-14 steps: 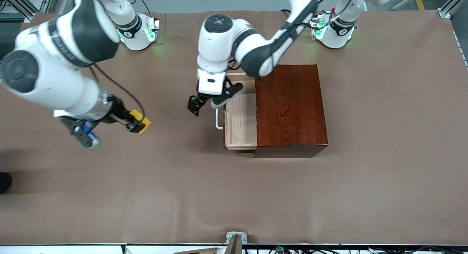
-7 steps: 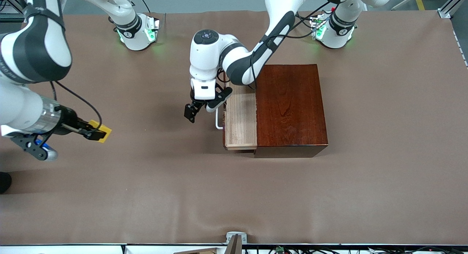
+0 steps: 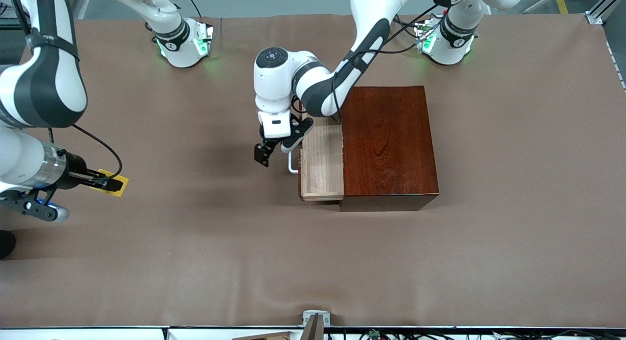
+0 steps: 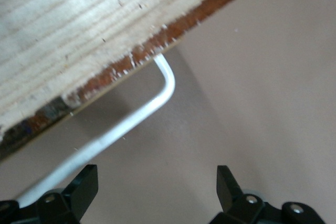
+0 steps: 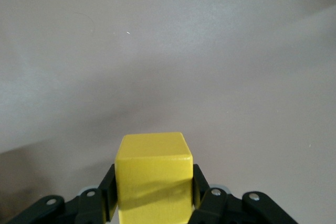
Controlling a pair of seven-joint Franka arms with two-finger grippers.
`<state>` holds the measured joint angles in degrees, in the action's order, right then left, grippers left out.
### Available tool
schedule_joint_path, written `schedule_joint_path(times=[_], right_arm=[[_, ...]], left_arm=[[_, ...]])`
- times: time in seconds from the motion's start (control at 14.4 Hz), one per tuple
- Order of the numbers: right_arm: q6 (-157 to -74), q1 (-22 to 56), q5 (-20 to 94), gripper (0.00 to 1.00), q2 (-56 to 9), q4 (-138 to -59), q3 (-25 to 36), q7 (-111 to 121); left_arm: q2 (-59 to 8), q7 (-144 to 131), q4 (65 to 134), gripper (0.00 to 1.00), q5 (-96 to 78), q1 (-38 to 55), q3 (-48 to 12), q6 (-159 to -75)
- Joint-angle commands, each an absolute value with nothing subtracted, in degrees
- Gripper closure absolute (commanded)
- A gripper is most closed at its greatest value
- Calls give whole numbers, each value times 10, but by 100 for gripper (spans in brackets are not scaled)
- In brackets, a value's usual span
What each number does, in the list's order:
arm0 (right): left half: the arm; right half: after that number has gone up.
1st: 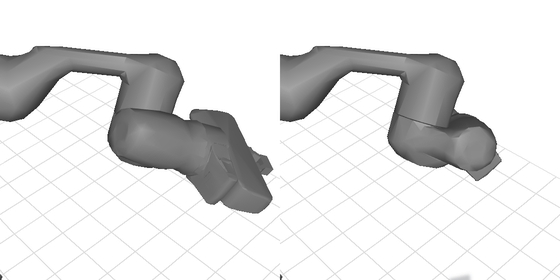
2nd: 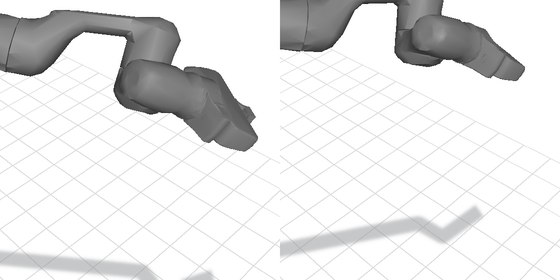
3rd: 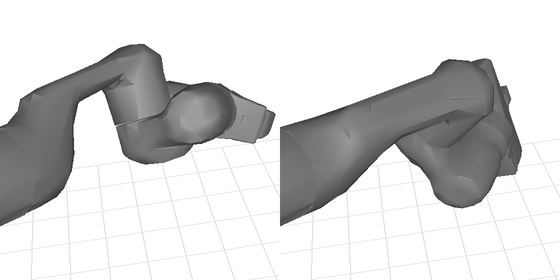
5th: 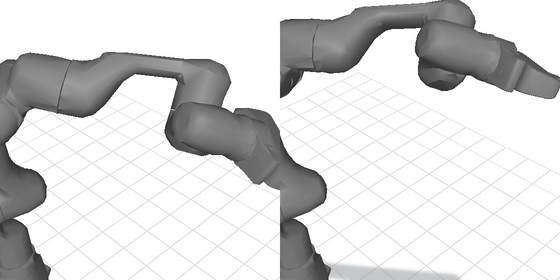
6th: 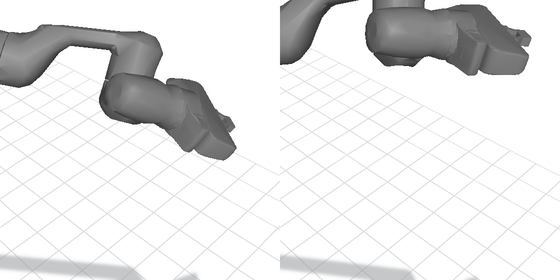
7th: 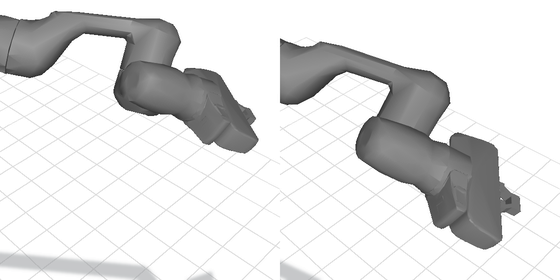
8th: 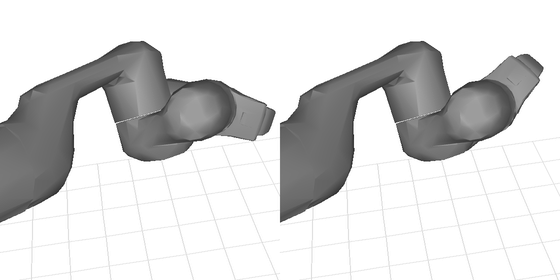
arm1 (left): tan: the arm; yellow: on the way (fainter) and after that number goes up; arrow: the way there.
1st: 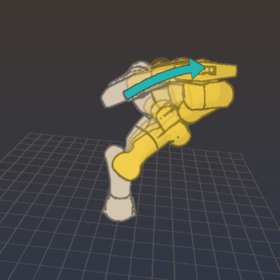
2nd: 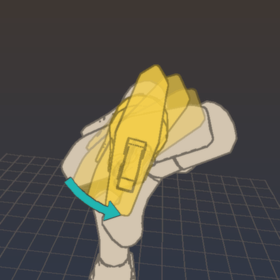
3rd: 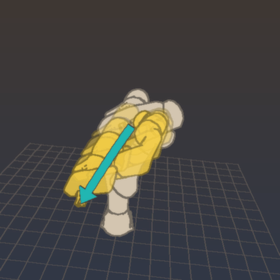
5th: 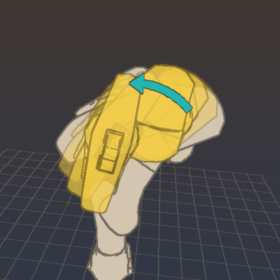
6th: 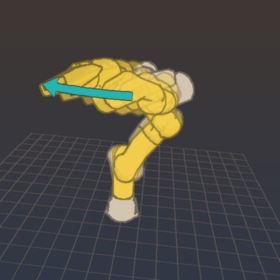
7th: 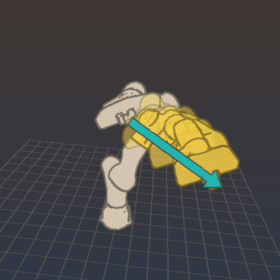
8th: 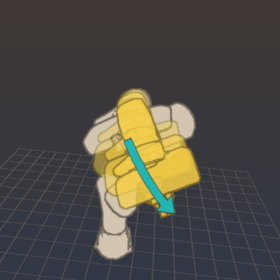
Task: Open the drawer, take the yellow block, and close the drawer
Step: 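Push the drawer shut with the left gripper while the right gripper holds the cube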
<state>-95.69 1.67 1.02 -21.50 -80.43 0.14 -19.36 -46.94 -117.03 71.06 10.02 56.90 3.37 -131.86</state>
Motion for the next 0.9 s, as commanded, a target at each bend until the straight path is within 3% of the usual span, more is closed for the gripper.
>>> schedule_joint_path(times=[0.0, 0.62, 0.83], right_arm=[[-990, -5, 1, 88, -208, -843, -10, -143], [-1112, -32, -33, 88, -213, -969, -9, -55], [-1121, -42, -56, 88, -230, -978, -10, -49]], left_arm=[[-478, -1186, 691, 0, 112, 572, 40, -1286], [-472, -1177, 700, 0, 116, 562, 70, -1151], [-471, -1177, 704, 0, 116, 561, 73, -1101]])
